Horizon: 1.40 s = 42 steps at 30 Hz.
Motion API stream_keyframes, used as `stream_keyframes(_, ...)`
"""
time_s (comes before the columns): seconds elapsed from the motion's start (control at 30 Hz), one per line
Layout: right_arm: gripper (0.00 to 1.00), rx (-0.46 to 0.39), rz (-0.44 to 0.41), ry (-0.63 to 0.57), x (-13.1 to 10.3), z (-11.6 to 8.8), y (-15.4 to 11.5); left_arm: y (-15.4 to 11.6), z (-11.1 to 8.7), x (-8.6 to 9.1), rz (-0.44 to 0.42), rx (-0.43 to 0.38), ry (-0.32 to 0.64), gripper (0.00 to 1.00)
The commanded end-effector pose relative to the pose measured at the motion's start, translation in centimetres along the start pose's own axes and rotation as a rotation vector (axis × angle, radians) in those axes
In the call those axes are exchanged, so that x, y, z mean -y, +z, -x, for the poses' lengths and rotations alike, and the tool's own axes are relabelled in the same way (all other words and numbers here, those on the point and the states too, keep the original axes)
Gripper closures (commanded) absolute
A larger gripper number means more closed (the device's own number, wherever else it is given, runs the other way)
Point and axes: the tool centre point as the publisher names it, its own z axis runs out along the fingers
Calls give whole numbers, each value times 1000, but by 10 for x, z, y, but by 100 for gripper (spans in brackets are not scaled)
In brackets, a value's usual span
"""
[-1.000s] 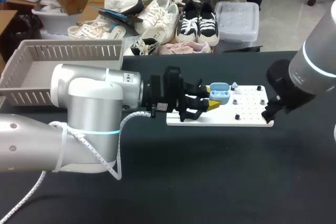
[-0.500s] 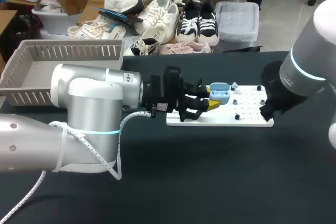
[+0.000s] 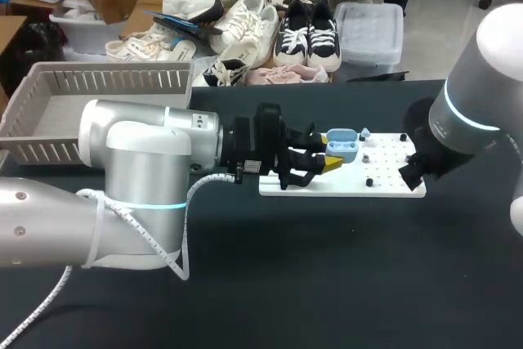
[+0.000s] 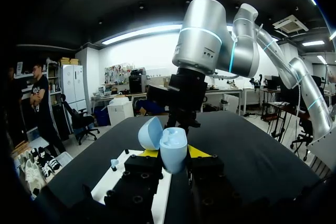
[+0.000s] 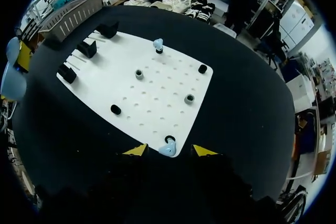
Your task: Pick up each earbud case from the left stands, insert the matching earbuds, close the lid, and place the case in the box.
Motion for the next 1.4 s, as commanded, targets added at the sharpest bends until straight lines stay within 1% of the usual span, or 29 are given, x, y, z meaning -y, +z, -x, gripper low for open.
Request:
stream_keyframes(0.03,51,16,-76,9,-2,-3,2,1,-1,2,8,3,1,100)
stream_keyframes(0.47,54,17,-58,12,-4,0,2,1,-1,2,8,3,1,100)
stream_keyframes(0.73,53,18,-3,8,-3,-1,-1,1,-1,2,8,3,1,100)
stream_keyframes(0.87,52,16,8,5,-1,-2,-3,1,-1,2,8,3,1,100)
stream_keyframes(0.97,52,13,9,2,0,-3,-5,1,-1,2,8,3,1,100)
stream_keyframes(1.2,56,4,12,1,-1,-4,-3,1,-1,2,8,3,1,100)
stream_keyframes(1.4,56,-2,16,-3,-3,-4,0,1,-1,2,8,3,1,100)
